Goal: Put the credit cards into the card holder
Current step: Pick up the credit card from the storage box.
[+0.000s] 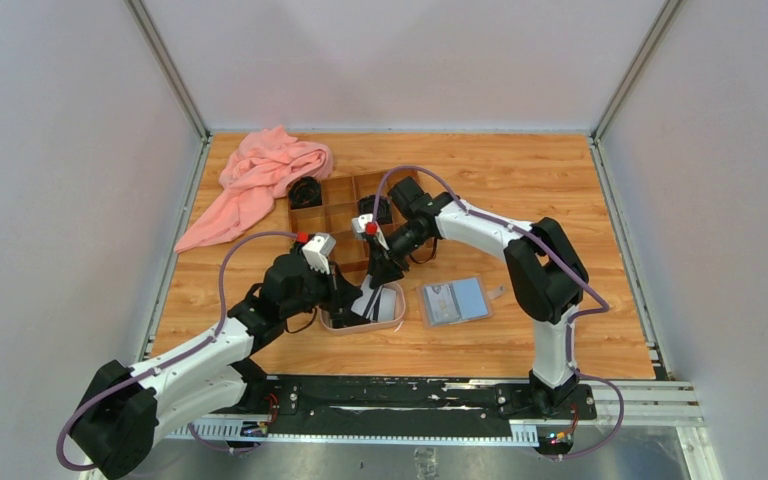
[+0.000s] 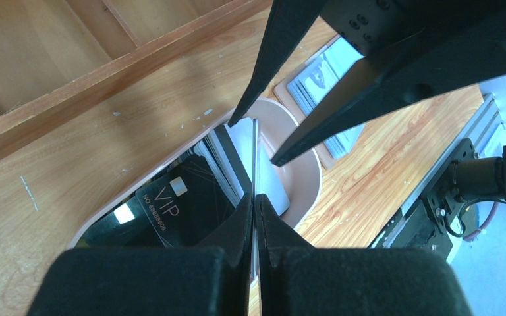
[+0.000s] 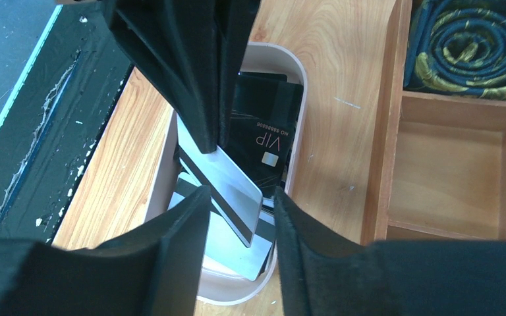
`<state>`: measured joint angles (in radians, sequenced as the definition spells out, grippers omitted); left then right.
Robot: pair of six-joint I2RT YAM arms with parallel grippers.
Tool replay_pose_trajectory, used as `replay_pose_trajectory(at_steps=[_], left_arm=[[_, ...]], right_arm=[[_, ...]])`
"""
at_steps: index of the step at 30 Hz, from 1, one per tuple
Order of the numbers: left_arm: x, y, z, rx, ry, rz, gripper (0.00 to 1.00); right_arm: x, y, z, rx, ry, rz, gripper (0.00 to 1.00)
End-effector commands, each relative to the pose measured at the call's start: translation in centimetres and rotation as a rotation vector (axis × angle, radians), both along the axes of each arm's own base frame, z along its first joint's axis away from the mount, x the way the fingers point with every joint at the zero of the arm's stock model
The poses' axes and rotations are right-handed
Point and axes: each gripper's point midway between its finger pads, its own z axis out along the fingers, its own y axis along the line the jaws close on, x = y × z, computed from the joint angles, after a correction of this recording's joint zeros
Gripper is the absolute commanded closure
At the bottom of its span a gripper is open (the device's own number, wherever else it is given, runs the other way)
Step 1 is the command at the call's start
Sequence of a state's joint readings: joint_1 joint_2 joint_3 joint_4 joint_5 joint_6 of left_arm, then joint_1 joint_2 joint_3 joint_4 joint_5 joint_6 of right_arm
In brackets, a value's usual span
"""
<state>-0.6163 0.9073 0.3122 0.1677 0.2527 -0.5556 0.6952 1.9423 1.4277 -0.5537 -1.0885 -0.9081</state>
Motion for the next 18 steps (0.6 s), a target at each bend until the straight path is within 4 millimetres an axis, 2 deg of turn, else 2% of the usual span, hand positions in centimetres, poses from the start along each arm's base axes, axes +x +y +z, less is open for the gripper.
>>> replay_pose_trajectory(at_steps=[1,6,9,12,13,15,18], left_arm=[[0.0,-0.1,0.3,-0.014,-0.030,-0.019,1.00],[-0.1,-0.1,0.2,-0.014,-0.026,-0.019,1.00],[-0.2,0.0,0.0,-0.012,-0.020,-0.018,0.85],[-0.4,0.1,0.0,-0.017,-0.021,-0.020,0.57],[-0.4,0.1,0.0,-0.018,-0.024,-0.023,0.51],[-0.5,0.0,0.1,-0.018,-0.030,-0.035,0.45],[-0.8,-0.3,0.1,-0.012,-0.030,-0.069,0.41]], right_arm=[[-0.4,0.4,-0.4,-0.012,-0.010,0.035,0.72],[-0.5,0.2,-0.1,-0.006,-0.026,0.062,0.96],[-0.6,-0.3,0.3,-0.001,-0.018,0.069,1.00],[-0.5,-1.0,0.7,0.001,0.000,0.064,1.00],[-0.5,-1.1,0.8,-0.001,0.011,0.061,1.00],[-0.6,-1.4,0.7,-0.011,0.037,0.057,1.00],[-1.1,-1.6,0.6,-0.025,0.085,0.056,1.00]])
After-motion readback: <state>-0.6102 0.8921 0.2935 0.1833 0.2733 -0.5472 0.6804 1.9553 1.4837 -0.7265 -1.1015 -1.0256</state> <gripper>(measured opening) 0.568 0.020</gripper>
